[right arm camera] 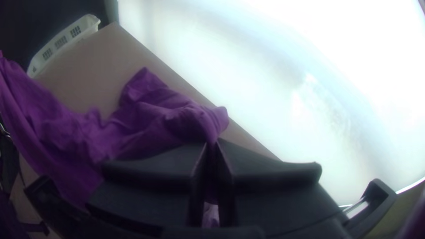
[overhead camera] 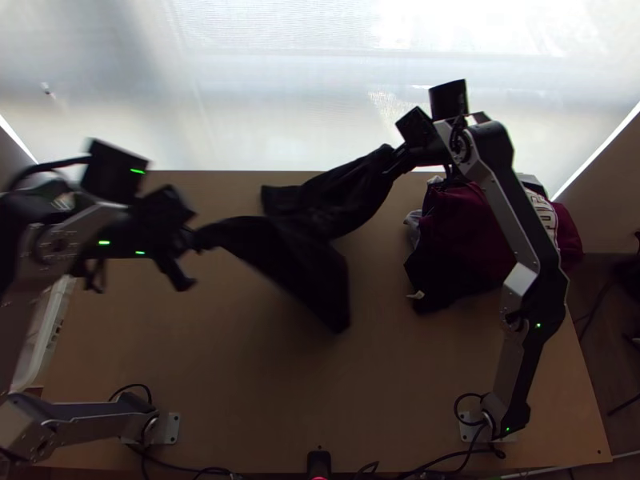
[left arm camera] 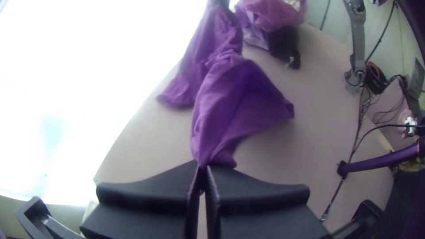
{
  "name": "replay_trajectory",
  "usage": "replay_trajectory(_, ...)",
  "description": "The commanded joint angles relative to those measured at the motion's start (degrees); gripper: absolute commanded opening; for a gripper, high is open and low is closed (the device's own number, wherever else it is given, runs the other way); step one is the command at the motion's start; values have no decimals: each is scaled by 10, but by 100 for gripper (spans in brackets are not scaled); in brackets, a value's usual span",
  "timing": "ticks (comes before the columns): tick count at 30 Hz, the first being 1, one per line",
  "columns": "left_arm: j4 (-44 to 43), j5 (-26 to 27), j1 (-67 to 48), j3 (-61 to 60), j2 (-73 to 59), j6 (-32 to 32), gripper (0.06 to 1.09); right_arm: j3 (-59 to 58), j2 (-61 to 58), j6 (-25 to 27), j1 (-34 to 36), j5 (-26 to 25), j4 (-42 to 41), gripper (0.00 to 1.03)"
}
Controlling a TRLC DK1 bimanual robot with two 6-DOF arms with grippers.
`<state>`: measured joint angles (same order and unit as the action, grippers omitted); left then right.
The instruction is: Fold the t-shirt
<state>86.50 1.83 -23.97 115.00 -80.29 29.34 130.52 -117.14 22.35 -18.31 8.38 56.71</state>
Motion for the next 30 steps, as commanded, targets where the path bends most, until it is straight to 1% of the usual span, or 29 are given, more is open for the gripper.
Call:
replay_trajectory(1, -49, -5, 255, 31, 80, 152, 10, 15, 65, -61, 70, -4, 17, 3)
replay_trajectory(4, -100, 12, 353, 23, 85, 189, 10, 12, 73, -83, 100, -3, 46, 3)
replay_trajectory(7, -151, 75, 457, -7, 87, 201, 10, 12, 79, -85, 108, -2, 115, 3)
replay_trajectory(8, -161, 78, 467, -26, 92, 204, 10, 9, 84, -85, 107, 7, 140, 3)
replay_trajectory(9, -174, 78, 468, -50, 99, 205, 10, 5, 89, -84, 107, 27, 164, 3)
replay_trajectory(11, -223, 78, 468, -114, 127, 209, 10, 4, 105, -77, 96, 37, 205, 3)
replay_trajectory(13, -288, 78, 468, -176, 161, 230, 10, 1, 127, -46, 85, 51, 234, 3)
replay_trajectory(15, -360, 78, 473, -212, 184, 230, 10, -3, 153, -21, 68, 52, 254, 3)
replay_trajectory(18, -398, 80, 482, -222, 189, 218, 10, -28, 200, -6, 61, 52, 257, 3)
replay_trajectory(20, -393, 91, 483, -222, 192, 199, 10, -71, 231, -7, 57, 53, 260, 3)
replay_trajectory(23, -336, 121, 476, -226, 211, 184, 10, -188, 280, -6, 42, 54, 261, 3)
replay_trajectory(26, -298, 125, 446, -230, 233, 171, 10, -279, 335, -1, 11, 55, 261, 3)
replay_trajectory(28, -261, 127, 429, -218, 240, 138, 10, -320, 372, -7, -16, 56, 261, 3)
replay_trajectory(30, -211, 140, 412, -208, 245, 106, 10, -344, 405, -28, -42, 56, 263, 3)
